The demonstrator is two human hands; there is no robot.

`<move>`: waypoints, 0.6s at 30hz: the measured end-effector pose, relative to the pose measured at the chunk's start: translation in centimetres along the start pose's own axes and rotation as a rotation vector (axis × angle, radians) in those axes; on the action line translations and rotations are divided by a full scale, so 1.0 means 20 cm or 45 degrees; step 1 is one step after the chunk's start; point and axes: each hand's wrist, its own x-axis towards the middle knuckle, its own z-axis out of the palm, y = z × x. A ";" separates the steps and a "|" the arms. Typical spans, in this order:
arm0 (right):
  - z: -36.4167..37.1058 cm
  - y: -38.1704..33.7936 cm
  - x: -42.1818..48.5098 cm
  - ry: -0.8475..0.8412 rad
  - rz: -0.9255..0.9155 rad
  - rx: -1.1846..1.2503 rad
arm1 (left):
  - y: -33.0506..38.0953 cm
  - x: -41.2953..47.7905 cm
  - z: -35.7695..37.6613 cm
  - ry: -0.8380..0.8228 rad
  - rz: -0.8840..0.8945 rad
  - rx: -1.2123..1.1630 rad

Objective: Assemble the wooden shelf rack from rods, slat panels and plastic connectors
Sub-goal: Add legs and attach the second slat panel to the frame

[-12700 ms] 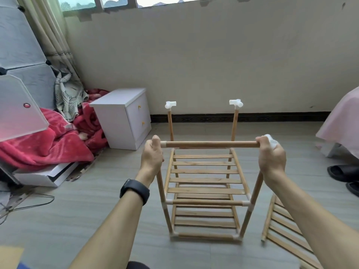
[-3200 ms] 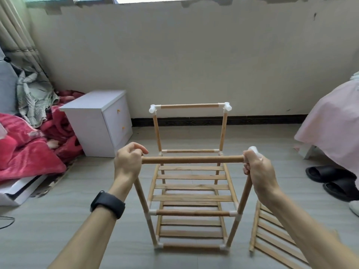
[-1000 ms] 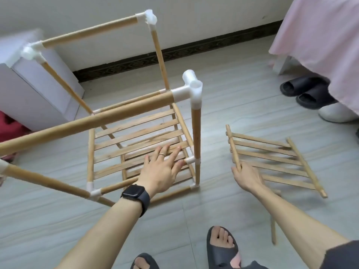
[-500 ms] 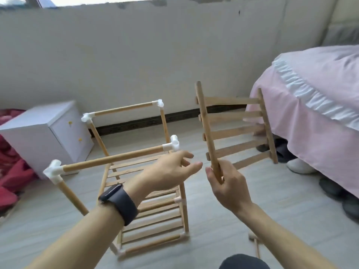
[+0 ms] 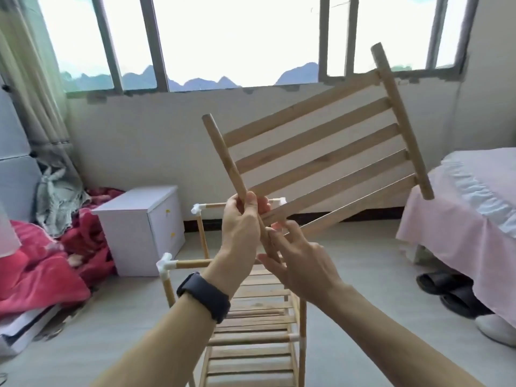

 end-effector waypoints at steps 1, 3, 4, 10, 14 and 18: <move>0.00 -0.03 0.03 -0.035 -0.037 0.020 | 0.02 0.02 -0.02 0.067 0.007 -0.039; -0.01 -0.06 0.07 -0.017 -0.117 0.061 | 0.07 0.08 -0.09 0.180 0.046 -0.044; -0.02 -0.06 0.07 0.014 -0.139 0.072 | 0.09 0.11 -0.13 0.214 0.075 -0.011; -0.07 0.17 0.09 0.294 0.146 0.086 | 0.18 0.25 -0.51 0.269 0.190 0.214; -0.11 0.38 0.18 0.182 0.775 0.270 | 0.22 0.33 -0.68 0.240 0.191 0.254; -0.02 0.47 0.22 -0.176 1.046 0.757 | 0.22 0.38 -0.71 0.185 0.161 0.248</move>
